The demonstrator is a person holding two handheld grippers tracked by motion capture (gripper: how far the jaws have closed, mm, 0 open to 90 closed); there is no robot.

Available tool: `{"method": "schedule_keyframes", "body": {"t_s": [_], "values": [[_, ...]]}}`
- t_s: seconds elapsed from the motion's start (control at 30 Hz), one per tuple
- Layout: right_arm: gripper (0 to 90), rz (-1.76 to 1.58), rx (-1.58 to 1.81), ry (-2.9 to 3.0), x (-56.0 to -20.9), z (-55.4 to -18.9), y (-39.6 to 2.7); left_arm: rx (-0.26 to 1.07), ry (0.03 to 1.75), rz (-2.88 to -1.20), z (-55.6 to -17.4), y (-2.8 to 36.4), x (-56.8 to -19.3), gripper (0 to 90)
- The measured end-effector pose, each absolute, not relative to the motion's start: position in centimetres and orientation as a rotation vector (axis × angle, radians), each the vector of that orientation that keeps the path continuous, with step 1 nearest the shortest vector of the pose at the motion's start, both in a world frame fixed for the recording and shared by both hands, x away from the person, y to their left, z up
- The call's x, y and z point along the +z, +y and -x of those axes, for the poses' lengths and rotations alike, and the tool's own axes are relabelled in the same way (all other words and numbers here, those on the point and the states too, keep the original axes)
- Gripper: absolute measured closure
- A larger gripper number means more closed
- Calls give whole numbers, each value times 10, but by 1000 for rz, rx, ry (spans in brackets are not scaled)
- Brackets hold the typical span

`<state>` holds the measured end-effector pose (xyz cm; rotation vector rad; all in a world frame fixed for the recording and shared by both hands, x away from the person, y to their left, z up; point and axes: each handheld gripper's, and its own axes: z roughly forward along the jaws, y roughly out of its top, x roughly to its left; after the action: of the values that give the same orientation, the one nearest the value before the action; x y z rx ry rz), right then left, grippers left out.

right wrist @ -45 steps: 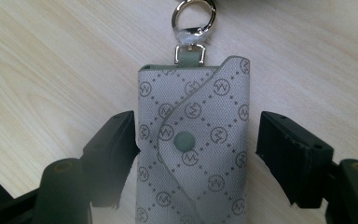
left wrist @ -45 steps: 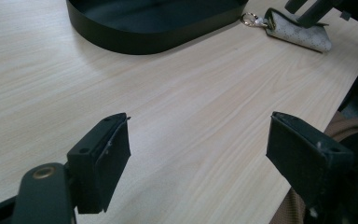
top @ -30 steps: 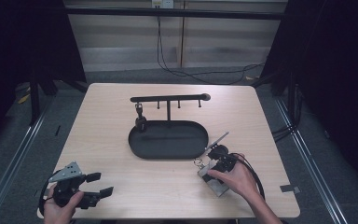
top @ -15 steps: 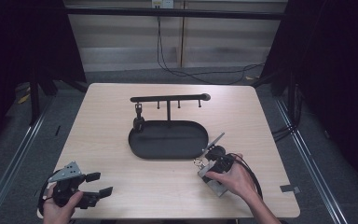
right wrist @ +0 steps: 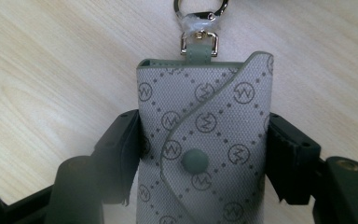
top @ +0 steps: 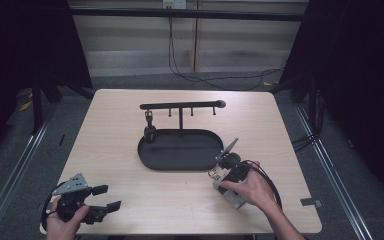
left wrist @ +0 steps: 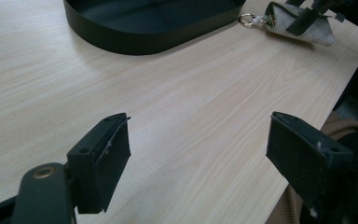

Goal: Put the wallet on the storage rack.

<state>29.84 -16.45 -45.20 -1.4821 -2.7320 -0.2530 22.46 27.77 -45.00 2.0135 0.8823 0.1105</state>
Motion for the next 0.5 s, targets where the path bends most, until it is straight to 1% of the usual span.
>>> {"method": "schedule_keyframes", "body": {"t_s": [0.5], "values": [[345, 1476, -231, -2734, -428, -304, -173, 98, 880, -2011, -225, 277, -451, 213]]}}
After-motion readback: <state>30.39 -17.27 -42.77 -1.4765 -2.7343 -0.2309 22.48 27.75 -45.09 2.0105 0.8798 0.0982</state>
